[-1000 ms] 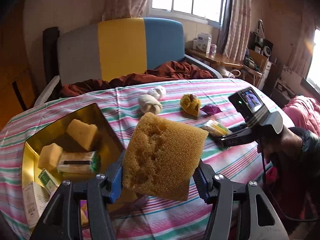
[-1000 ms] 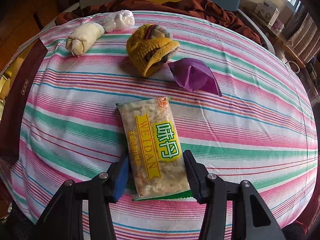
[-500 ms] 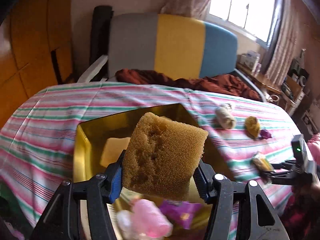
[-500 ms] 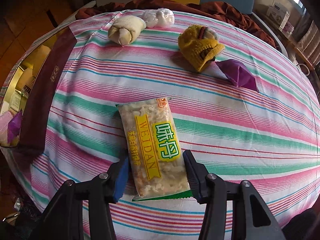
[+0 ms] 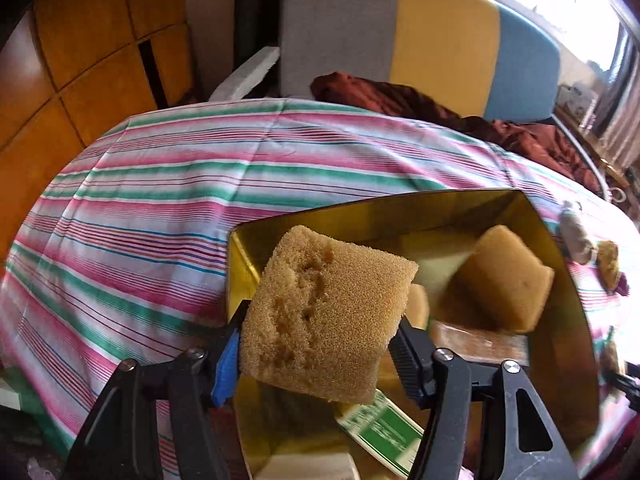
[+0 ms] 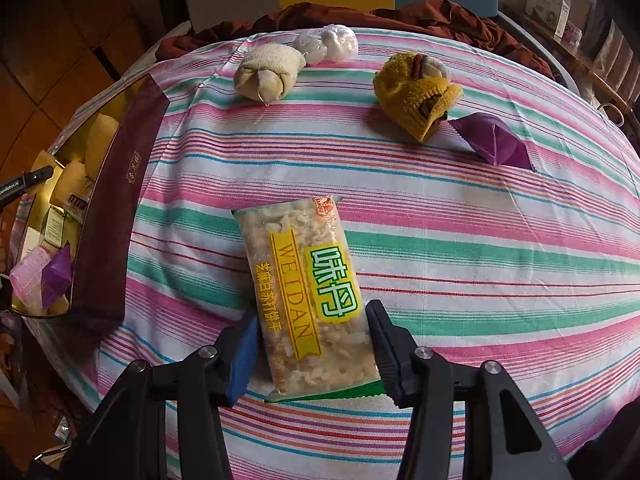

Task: Organize objects
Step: 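Lower the yellow sponge into the gold tray and open the left gripper, then carry the WEIDAN packet into the gold tray and open the right gripper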

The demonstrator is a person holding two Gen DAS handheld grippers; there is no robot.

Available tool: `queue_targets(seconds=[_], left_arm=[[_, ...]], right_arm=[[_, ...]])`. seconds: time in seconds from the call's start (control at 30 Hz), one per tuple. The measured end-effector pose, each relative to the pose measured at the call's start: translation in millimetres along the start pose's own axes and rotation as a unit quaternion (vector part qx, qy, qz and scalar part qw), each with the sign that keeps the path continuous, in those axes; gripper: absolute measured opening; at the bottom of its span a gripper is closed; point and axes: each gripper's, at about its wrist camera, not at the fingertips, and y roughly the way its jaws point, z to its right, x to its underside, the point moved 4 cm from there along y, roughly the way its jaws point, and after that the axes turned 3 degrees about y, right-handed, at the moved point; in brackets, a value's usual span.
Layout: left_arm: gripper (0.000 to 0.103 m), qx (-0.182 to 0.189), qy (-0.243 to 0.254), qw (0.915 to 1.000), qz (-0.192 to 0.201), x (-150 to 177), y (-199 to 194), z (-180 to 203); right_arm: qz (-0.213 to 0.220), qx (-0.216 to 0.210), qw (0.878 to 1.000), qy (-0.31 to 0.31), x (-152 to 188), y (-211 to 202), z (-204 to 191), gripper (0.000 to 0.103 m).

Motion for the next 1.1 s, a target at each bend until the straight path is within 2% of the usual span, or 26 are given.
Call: queue_targets(seconds=[0.03, 0.1, 0.2, 0.33, 0.47, 0.53, 0.67, 0.83, 0.93, 1.1], left_arm=[[0.065, -0.005, -0.003, 1.0000, -0.004, 0, 3, -2], [0.067, -0.011, -0.011, 0.9999, -0.001, 2, 0, -5], [0.075, -0.014, -0.007, 0.9997, 0.018, 6, -12, -1], [0.076, -0.022, -0.009, 0.9986, 0.047, 13, -35, 5], [0.081, -0.011, -0.005, 0.9966, 0.082, 25, -65, 19], [0.081, -0.008, -0.002, 0.9954, 0.095, 30, -78, 24], [0.081, 0.001, 0.000, 0.9934, 0.115, 42, -100, 36], [0.083, 0.006, 0.001, 0.9907, 0.136, 55, -123, 44], [0.083, 0.010, 0.000, 0.9897, 0.143, 63, -132, 45], [0.083, 0.012, -0.009, 0.9889, 0.148, 74, -142, 41]], right_arm=[[0.001, 0.001, 1.000, -0.001, -11, 8, 8, 0.052], [0.002, -0.002, 1.000, 0.000, -12, 7, 5, 0.052], [0.004, 0.000, 1.000, 0.001, -13, 8, 4, 0.052], [0.010, -0.006, 1.000, 0.007, -17, 4, 0, 0.052], [0.031, -0.017, 0.999, -0.004, -19, -8, -12, 0.052], [0.043, -0.026, 0.999, -0.017, -20, -1, -12, 0.052], [0.068, -0.051, 0.995, -0.054, -38, -19, -47, 0.052], [0.097, -0.091, 0.984, -0.118, -68, -17, -115, 0.052], [0.096, -0.105, 0.978, -0.154, -75, -14, -153, 0.052], [0.071, -0.120, 0.969, -0.204, -65, -4, -201, 0.052]])
